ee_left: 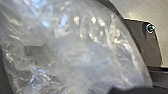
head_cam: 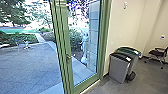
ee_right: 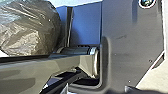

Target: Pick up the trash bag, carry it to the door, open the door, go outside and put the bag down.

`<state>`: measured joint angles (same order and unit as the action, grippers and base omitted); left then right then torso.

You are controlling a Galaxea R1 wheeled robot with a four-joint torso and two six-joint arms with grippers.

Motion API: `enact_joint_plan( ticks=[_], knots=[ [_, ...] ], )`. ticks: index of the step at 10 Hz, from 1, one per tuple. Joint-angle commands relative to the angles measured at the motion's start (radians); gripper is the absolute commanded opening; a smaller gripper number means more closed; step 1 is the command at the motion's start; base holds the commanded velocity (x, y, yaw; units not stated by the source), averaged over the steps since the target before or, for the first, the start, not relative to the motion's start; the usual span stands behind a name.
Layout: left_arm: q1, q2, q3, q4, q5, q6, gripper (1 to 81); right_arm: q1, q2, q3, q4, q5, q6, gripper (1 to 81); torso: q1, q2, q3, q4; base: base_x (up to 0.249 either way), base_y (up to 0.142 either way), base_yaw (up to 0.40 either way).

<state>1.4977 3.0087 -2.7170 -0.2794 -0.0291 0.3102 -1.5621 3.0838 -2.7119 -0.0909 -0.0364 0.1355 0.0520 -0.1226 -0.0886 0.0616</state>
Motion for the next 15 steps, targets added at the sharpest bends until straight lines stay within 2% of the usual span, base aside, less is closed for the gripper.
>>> enact_joint_plan(
  ticks=[1, 3, 15],
  knots=[
    [-0.049, 0.0, 0.005, 0.02, 0.041, 0.006, 1.0, 0.036, 0.028, 0.002, -0.015, -0.069, -0.019, 81.1, 0.0, 0.0, 0.0, 0.0, 0.136, 0.0, 0.0],
    [-0.049, 0.0, 0.005, 0.022, 0.041, 0.006, 1.0, 0.036, 0.029, 0.002, -0.015, -0.069, -0.019, 81.1, 0.0, 0.0, 0.0, 0.0, 0.136, 0.0, 0.0],
    [-0.049, 0.003, 0.005, 0.022, 0.041, 0.006, 1.0, 0.038, 0.032, 0.002, -0.015, -0.069, -0.019, 81.1, 0.0, 0.0, 0.0, 0.0, 0.143, -0.064, 0.0]
  ],
)
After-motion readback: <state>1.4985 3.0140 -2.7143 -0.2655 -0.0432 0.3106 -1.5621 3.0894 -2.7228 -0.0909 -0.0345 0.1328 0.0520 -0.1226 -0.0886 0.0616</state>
